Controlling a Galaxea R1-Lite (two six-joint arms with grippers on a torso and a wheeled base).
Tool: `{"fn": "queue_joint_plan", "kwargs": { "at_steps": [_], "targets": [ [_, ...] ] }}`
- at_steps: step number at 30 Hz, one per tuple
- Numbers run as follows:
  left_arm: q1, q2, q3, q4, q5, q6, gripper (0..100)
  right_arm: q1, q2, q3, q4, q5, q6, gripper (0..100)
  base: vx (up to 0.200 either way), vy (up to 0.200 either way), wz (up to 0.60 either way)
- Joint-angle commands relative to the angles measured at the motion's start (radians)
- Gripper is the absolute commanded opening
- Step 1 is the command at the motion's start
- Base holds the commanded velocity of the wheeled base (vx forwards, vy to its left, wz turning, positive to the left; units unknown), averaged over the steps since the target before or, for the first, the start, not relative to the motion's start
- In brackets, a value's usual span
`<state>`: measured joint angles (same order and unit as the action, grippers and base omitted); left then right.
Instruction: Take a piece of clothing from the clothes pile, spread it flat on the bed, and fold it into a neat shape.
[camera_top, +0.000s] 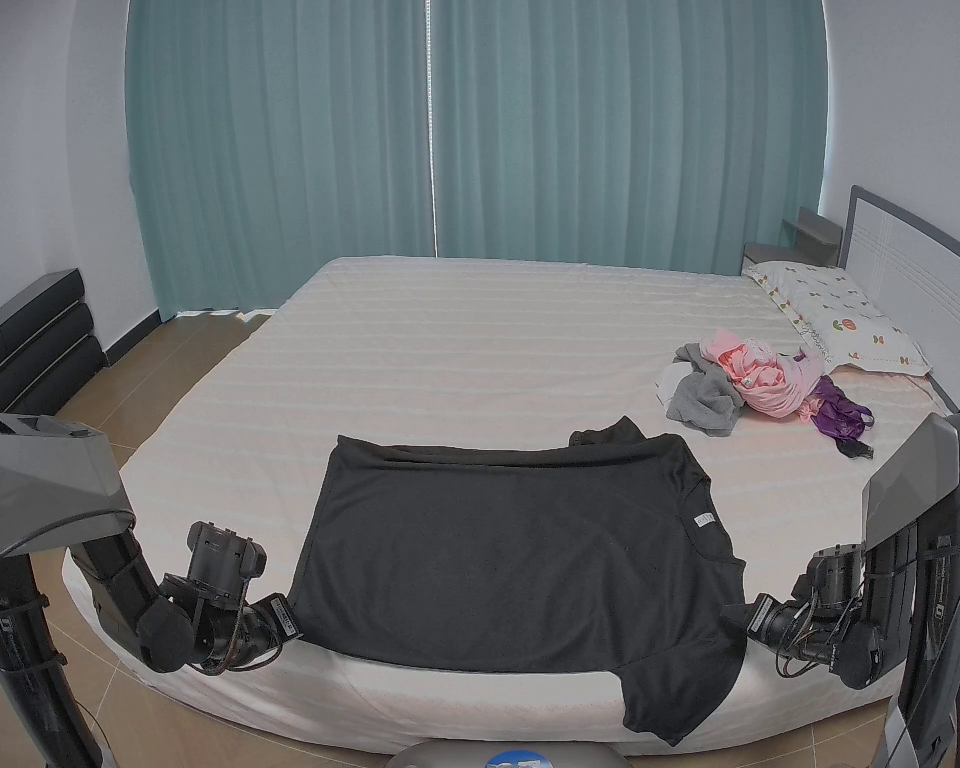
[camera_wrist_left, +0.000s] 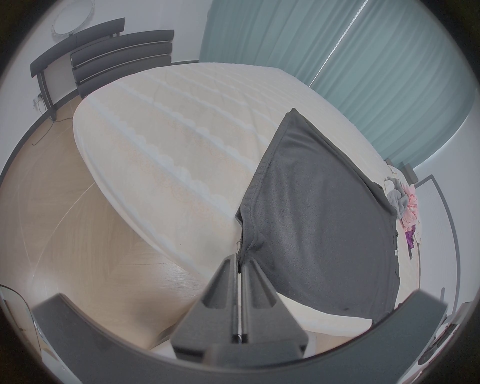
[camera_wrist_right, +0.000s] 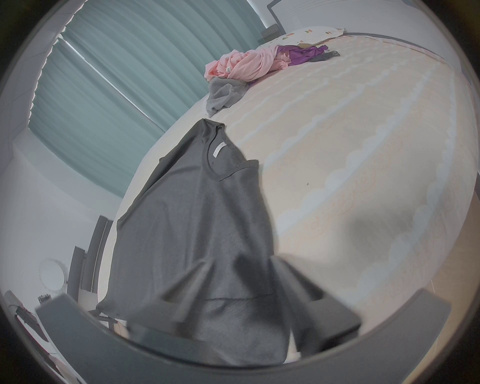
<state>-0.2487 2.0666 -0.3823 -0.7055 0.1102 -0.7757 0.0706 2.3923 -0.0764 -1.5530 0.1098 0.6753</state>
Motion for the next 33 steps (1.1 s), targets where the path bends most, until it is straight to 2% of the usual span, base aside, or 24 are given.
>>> {"fn": "queue_joint_plan", "kwargs": {
  "at_steps": [1,19,24,31,32,33],
  "targets": [
    [0.0,0.004,-0.001,-0.002,0.0,0.0,0,-0.017,0.014,-0.023,-0.009,-0.001,0.001,0,0.0,0.0,0.0],
    [0.012,0.0,-0.013,-0.002,0.0,-0.002,0,-0.029,-0.047,-0.146,-0.007,-0.001,-0.002,0,0.0,0.0,0.0],
    [0.011,0.004,-0.013,-0.002,0.0,-0.002,0,-0.029,-0.035,-0.227,0.062,0.001,-0.003,0,0.0,0.0,0.0],
    [0.011,0.001,-0.012,-0.002,0.0,-0.004,0,-0.029,-0.047,-0.163,0.073,0.03,-0.003,0,0.0,0.0,0.0],
    [0.011,-0.002,-0.012,-0.002,0.0,-0.004,0,-0.035,-0.047,-0.138,0.062,0.047,-0.005,100,0.0,0.0,0.0],
    [0.011,-0.003,-0.012,-0.002,0.0,-0.004,0,-0.038,-0.05,-0.126,0.059,0.05,-0.005,100,0.0,0.0,0.0]
  ]
}}
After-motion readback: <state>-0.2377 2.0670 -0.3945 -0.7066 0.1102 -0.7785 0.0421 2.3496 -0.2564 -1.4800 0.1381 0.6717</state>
